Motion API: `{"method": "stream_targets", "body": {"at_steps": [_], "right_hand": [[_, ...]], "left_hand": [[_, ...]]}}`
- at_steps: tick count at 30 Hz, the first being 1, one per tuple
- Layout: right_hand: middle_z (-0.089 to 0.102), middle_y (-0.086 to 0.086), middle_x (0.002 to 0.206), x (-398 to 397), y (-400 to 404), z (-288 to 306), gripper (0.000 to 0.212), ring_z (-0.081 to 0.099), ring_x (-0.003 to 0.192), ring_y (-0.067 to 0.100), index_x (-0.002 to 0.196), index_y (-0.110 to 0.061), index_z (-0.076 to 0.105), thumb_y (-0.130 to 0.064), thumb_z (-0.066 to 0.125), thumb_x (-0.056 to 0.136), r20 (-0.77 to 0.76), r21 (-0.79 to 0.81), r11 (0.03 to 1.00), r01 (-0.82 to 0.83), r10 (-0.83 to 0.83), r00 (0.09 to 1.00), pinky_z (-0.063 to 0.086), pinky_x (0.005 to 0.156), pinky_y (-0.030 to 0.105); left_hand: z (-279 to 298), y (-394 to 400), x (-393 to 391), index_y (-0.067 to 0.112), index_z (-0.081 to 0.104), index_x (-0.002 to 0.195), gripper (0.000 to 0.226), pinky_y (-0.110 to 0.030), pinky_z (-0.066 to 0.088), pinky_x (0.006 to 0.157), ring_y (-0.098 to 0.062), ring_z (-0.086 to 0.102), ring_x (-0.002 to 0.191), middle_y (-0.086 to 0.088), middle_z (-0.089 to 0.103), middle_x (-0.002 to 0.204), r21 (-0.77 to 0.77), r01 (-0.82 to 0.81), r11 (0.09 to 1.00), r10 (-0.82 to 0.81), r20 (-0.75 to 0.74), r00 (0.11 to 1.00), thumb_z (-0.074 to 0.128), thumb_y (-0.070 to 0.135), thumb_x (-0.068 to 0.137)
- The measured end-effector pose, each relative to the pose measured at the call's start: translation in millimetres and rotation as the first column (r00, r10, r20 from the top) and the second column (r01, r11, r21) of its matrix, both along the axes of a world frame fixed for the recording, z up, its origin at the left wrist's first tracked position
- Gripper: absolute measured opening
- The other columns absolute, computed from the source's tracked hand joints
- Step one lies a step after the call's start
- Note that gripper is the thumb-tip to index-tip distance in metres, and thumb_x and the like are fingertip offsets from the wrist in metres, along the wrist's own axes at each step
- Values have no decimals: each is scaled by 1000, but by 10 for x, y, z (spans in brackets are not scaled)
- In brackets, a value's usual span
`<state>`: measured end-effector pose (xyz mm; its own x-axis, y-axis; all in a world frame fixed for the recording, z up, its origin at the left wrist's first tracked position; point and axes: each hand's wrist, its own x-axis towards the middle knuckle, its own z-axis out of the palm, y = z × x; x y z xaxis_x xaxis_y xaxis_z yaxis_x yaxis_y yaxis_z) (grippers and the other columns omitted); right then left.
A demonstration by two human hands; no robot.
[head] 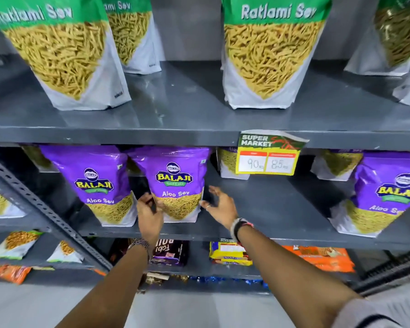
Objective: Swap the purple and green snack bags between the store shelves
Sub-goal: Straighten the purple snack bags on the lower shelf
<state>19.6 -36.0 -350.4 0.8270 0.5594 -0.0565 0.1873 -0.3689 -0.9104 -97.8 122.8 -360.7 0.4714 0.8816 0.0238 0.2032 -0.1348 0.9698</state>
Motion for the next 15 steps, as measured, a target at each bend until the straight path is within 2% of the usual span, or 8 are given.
{"method": "stream_targets", "body": {"at_steps": [2, 4, 6, 8, 9, 11, 13, 15], "right_hand": [[68, 5, 119, -38, 157, -21, 47, 62, 110, 20, 118, -19, 56, -27, 73, 75, -81, 42, 999, -4, 7, 997, 47, 98, 34], [69, 7, 114, -80, 250, -38, 41, 64, 106, 22, 111, -19, 57, -27, 74, 75, -145, 89, 996, 7, 6, 989, 49, 98, 44], [70, 11, 110, -103, 269, -46, 32, 65, 104, 25, 103, -20, 58, -24, 74, 75, -167, 130, 991, 40, -18, 986, 49, 97, 48], [71, 17, 104, -97, 213, -49, 22, 66, 100, 32, 91, -21, 57, -19, 73, 75, -171, 159, 983, 93, -66, 983, 51, 94, 48], [71, 18, 101, -85, 156, -46, 19, 66, 99, 35, 87, -19, 57, -17, 73, 76, -169, 165, 980, 114, -86, 982, 52, 91, 46], [71, 10, 95, -54, 3, -30, 17, 67, 94, 31, 83, -24, 58, -15, 72, 77, -168, 172, 975, 142, -113, 979, 55, 85, 35], [70, 5, 92, -7, -175, -10, 21, 67, 92, 27, 79, -29, 56, -15, 72, 77, -164, 165, 970, 178, -151, 975, 54, 80, 25], [71, 10, 96, 60, -359, 11, 23, 66, 97, 33, 80, -28, 54, -12, 70, 77, -165, 147, 960, 237, -213, 963, 53, 85, 36]], "left_hand": [[-49, 70, -16, -5, 38, 126, 46, -44, 45, 94, -34, 59, 99, -22, 61, 108, 8, 83, 996, -82, -88, 993, 56, 1, 84], [-68, 90, -32, -1, 39, 130, 50, -26, 49, 83, -20, 57, 84, -9, 60, 96, -25, 186, 982, -187, -79, 979, 56, -4, 83], [-114, 127, 8, -7, 40, 125, 49, -4, 46, 71, 1, 59, 76, -5, 57, 97, -19, 196, 980, -196, -29, 980, 55, -14, 79], [-152, 155, 64, -13, 37, 121, 53, -1, 45, 67, 17, 58, 70, -8, 54, 100, -11, 185, 983, -185, 24, 982, 56, -23, 73], [-149, 154, 91, -13, 36, 122, 56, -4, 46, 69, 17, 58, 71, -10, 54, 101, -12, 201, 979, -201, 25, 979, 58, -23, 71], [-141, 100, 145, -7, 35, 127, 67, -22, 47, 83, -4, 61, 88, -12, 56, 106, -21, 260, 965, -260, -32, 965, 65, -17, 69], [-148, -15, 225, 2, 38, 130, 72, -34, 44, 91, -17, 57, 96, -12, 61, 107, -39, 318, 947, -320, -90, 943, 72, -8, 68], [-145, -181, 334, 5, 44, 125, 67, -34, 46, 89, -20, 59, 95, -13, 64, 107, -54, 364, 930, -368, -116, 923, 76, -2, 66]]}}
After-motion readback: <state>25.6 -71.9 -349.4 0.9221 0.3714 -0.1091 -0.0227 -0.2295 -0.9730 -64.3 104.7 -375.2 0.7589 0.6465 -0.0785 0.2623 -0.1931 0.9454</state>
